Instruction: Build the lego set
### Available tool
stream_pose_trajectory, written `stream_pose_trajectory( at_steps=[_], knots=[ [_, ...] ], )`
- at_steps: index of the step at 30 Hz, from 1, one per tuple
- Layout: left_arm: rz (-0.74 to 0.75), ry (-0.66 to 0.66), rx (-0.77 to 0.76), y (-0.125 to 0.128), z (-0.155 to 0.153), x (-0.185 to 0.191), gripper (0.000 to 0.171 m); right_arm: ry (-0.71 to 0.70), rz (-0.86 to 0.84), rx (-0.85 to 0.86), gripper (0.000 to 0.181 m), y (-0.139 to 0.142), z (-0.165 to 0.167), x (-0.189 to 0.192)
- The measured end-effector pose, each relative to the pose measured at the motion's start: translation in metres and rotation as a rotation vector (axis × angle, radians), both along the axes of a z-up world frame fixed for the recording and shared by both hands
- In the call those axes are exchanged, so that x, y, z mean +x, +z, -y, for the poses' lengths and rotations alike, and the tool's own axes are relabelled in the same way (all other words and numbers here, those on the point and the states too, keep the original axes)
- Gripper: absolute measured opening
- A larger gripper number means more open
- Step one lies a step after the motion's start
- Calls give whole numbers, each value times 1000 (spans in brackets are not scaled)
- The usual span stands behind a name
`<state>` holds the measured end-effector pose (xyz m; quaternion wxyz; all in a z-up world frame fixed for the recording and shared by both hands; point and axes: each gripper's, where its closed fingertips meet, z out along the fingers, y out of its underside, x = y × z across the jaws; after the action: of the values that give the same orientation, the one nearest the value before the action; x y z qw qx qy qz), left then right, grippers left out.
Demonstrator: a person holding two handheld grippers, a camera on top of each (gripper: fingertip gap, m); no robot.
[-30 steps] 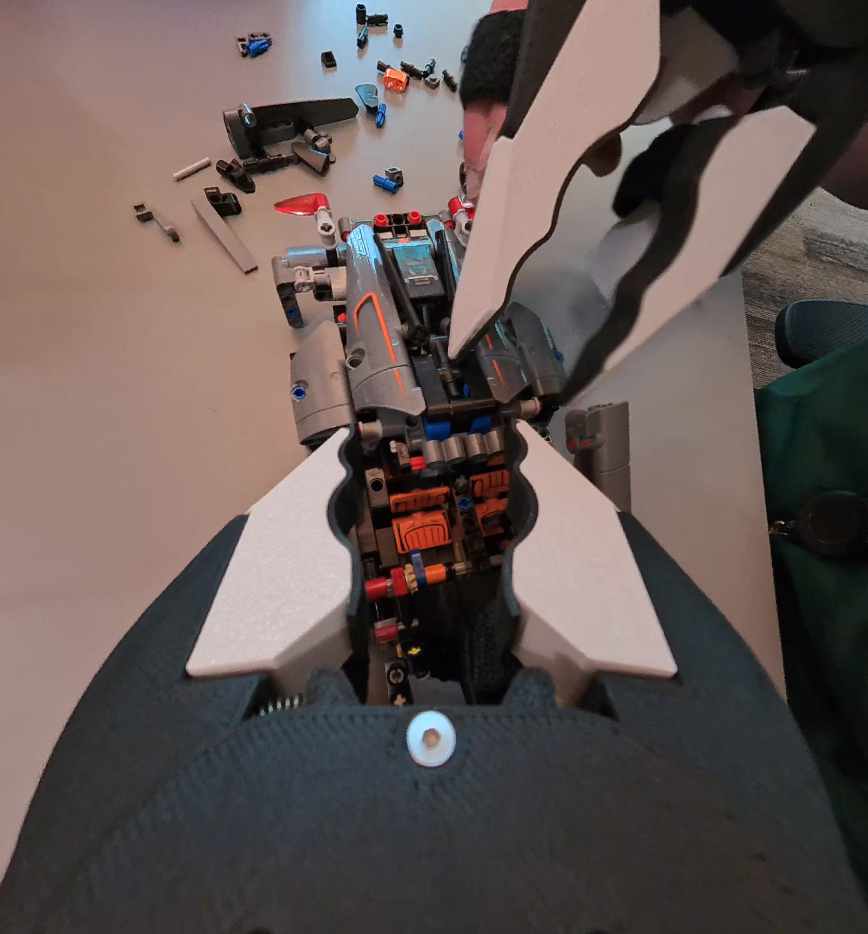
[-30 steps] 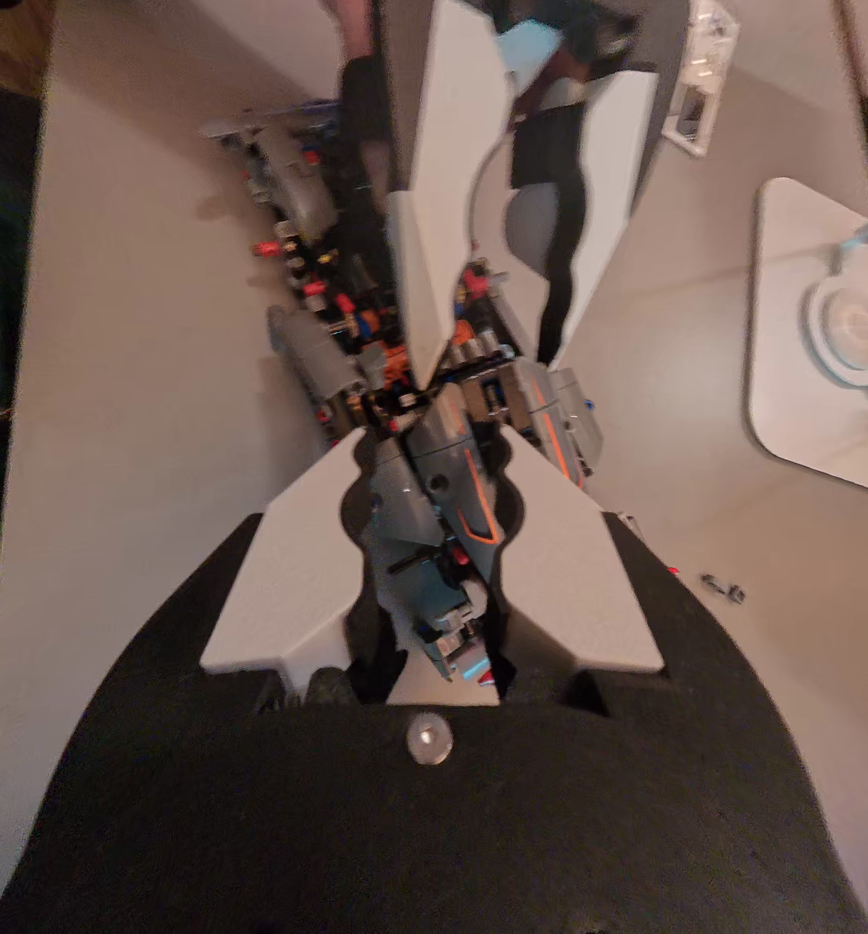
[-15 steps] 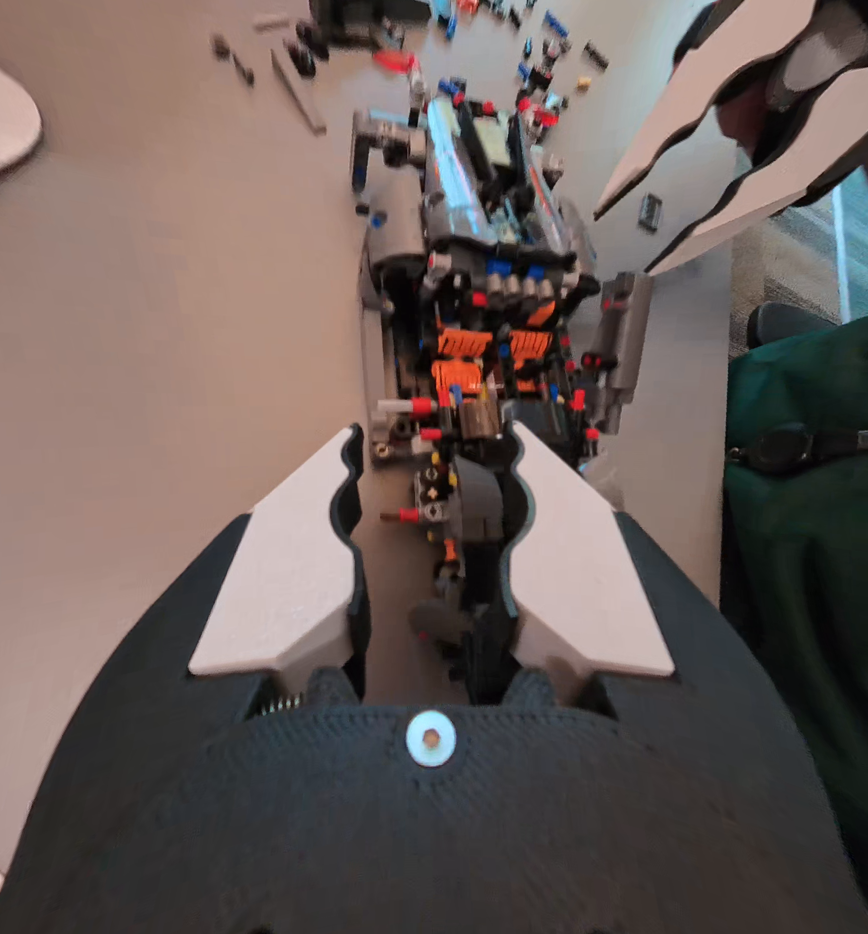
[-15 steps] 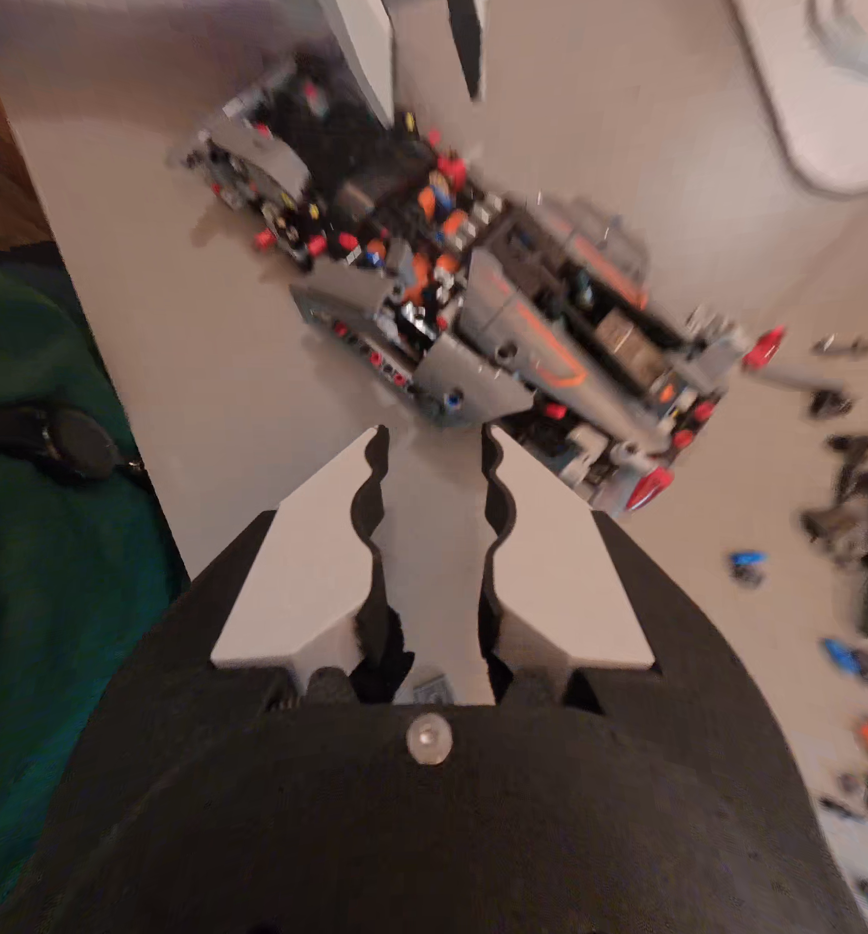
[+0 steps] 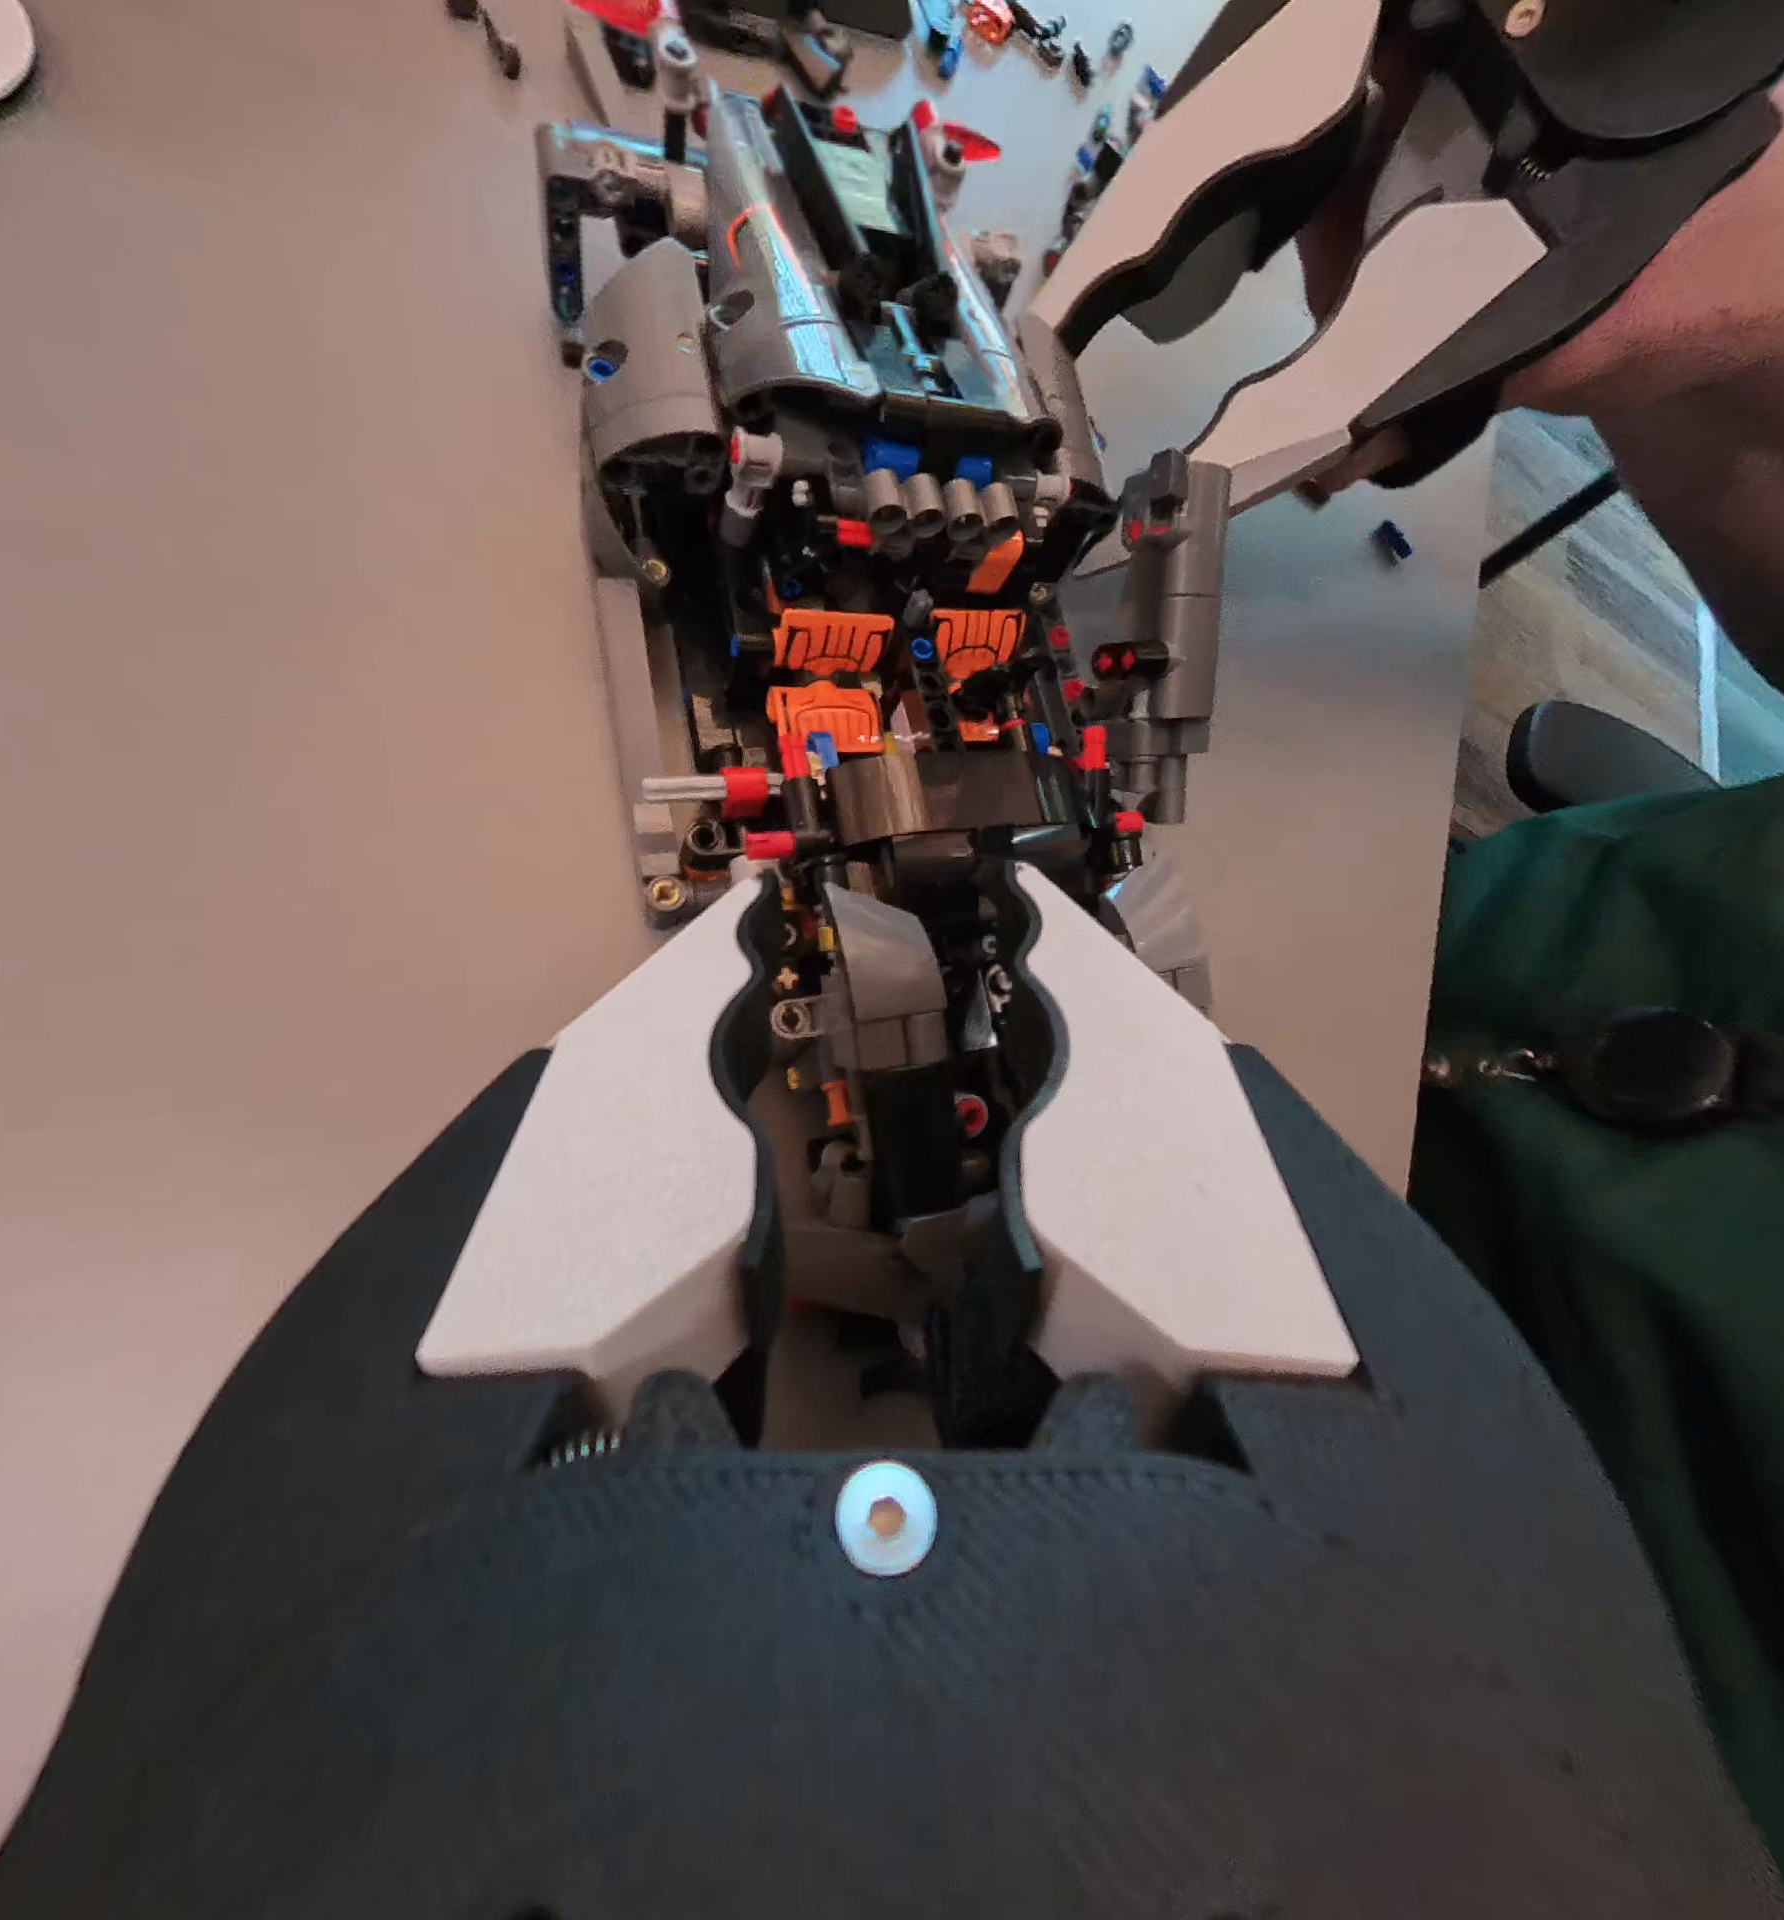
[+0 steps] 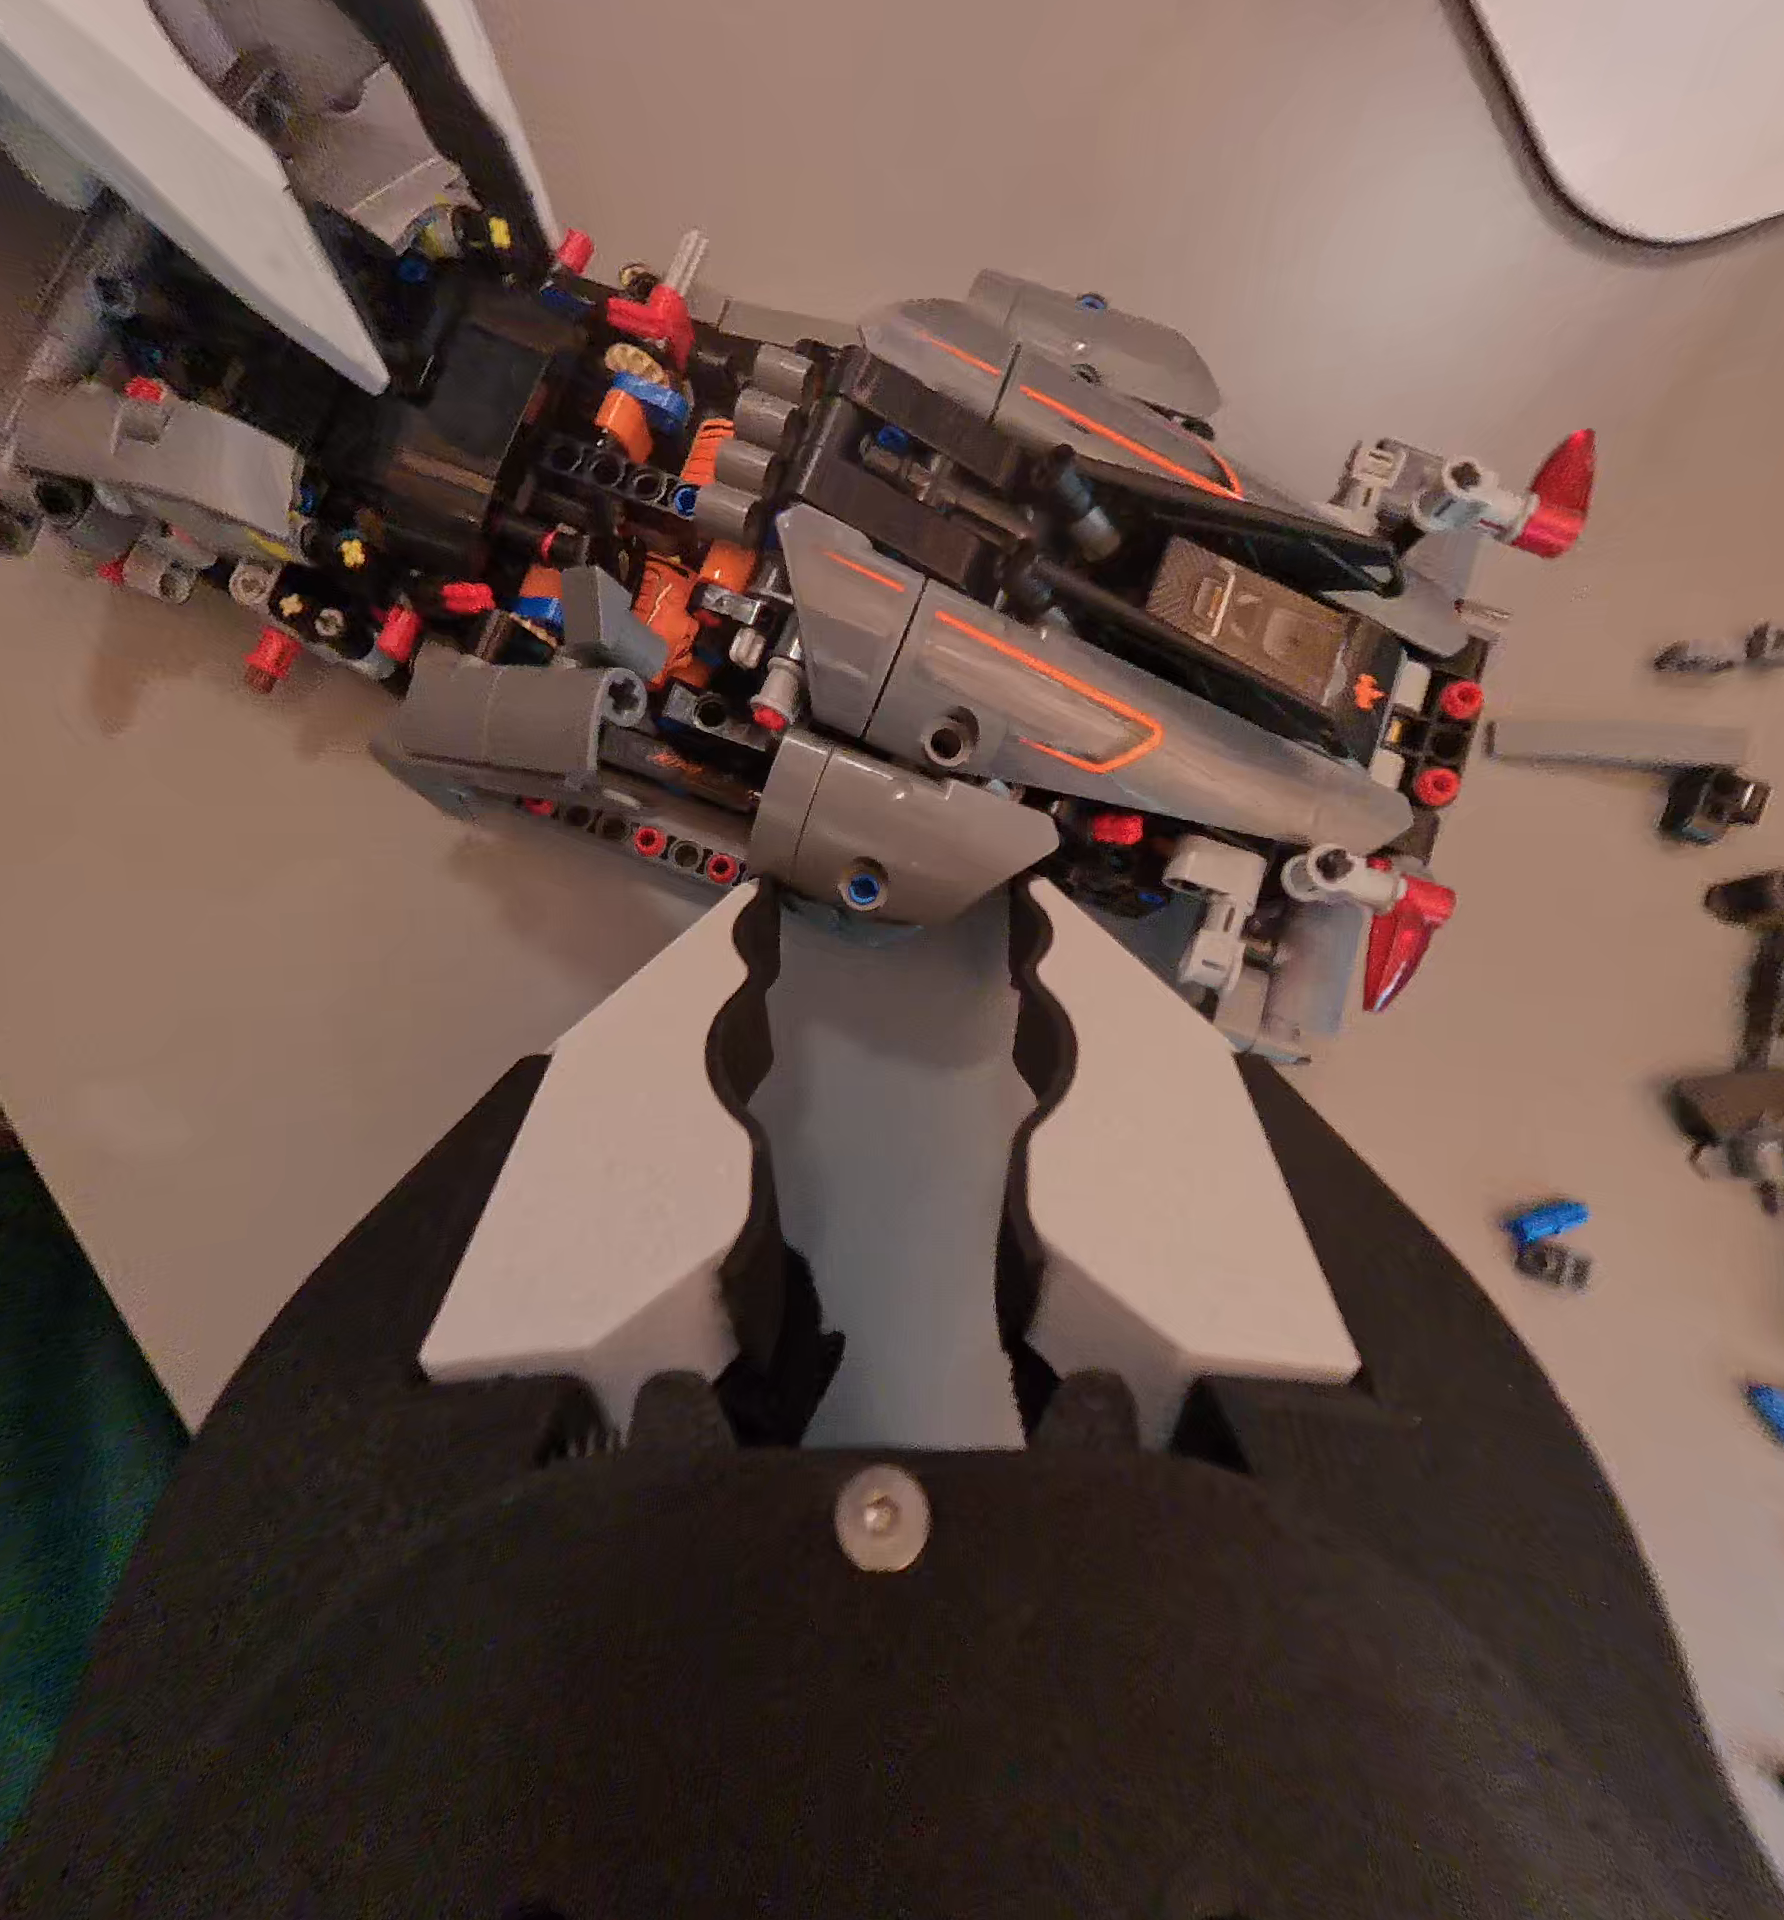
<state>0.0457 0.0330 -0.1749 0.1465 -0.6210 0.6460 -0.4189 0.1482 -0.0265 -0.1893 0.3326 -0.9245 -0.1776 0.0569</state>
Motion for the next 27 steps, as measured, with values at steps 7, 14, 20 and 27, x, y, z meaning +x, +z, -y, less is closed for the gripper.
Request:
stream_pose_trajectory(
  at_steps=[7, 14, 20, 27],
  knots=[
    [4, 184, 7, -1, -1, -5, 47, 78, 35, 35, 38, -1, -55, 15],
    [84, 212, -73, 4, 13, -13, 52, 47, 41, 49, 44, 9, -75, 36],
    [166, 262, -79, 21, -3, -31, 52, 65, -108, 71, 42, 30, -39, 17],
    [94, 256, -84, 11, -1, -47, 51, 130, -229, 34, 42, 27, -11, -28]
  ],
)
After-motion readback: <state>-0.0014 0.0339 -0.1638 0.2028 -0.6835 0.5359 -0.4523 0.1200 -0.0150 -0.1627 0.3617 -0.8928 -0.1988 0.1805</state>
